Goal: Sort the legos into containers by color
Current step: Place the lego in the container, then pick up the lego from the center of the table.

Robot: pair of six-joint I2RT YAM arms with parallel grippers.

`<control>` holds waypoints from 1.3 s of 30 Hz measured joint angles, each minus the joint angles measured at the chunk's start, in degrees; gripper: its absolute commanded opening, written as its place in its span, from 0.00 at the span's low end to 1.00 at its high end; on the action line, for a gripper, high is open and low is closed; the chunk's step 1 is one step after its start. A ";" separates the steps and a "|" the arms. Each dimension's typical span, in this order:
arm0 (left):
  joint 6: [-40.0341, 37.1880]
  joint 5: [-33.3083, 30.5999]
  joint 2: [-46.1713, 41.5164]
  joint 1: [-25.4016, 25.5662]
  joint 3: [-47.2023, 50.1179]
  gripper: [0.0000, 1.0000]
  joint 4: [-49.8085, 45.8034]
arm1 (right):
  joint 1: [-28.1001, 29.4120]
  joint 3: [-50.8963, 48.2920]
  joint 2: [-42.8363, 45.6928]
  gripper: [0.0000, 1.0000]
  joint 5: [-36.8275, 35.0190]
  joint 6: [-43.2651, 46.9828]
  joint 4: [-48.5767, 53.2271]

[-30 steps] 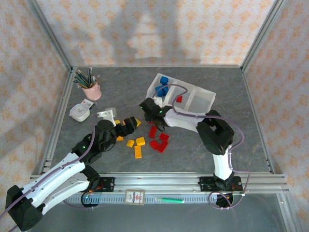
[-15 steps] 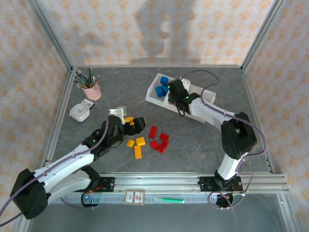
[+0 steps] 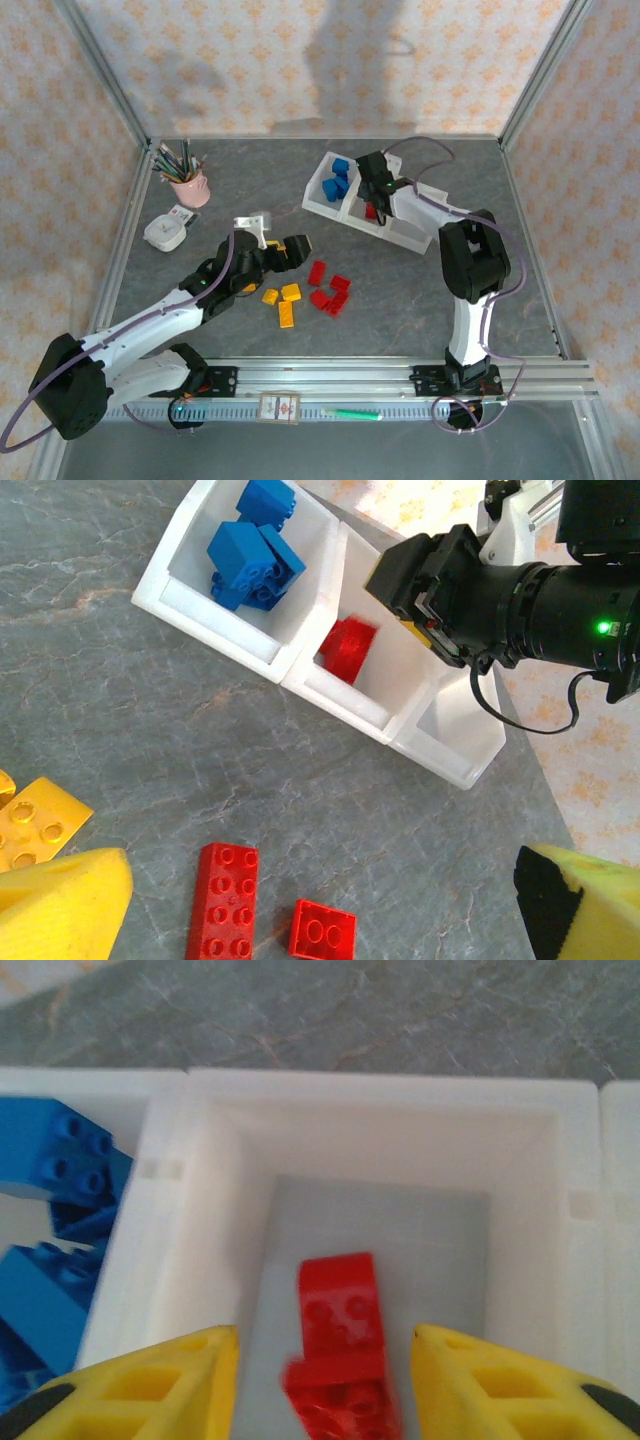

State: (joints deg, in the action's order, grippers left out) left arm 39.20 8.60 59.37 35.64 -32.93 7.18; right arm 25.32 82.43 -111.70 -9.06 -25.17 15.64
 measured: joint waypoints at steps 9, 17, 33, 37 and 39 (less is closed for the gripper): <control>-0.02 -0.02 -0.22 0.00 -0.04 0.99 -0.04 | 0.48 -2.93 3.67 0.52 2.99 -0.02 -1.33; -0.04 -0.94 -4.31 0.00 0.15 0.99 -0.94 | 8.22 -11.54 13.42 0.61 4.59 -0.02 -2.08; 0.02 -7.61 -16.37 0.00 5.40 0.99 -8.79 | 27.82 -18.95 13.46 0.72 3.45 -7.52 1.53; 0.07 -8.17 -17.44 0.00 5.77 0.99 -9.49 | 29.33 -18.88 10.01 0.73 3.45 -8.66 1.49; 0.24 -8.46 -17.79 0.00 6.10 0.99 -9.70 | 29.79 -18.49 7.63 0.73 3.39 -8.90 1.55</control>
State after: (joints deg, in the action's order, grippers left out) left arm 39.44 0.14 41.58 35.64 -26.83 -2.52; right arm 55.11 63.94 -104.07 -5.67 -34.06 17.19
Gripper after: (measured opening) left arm 0.992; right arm 0.731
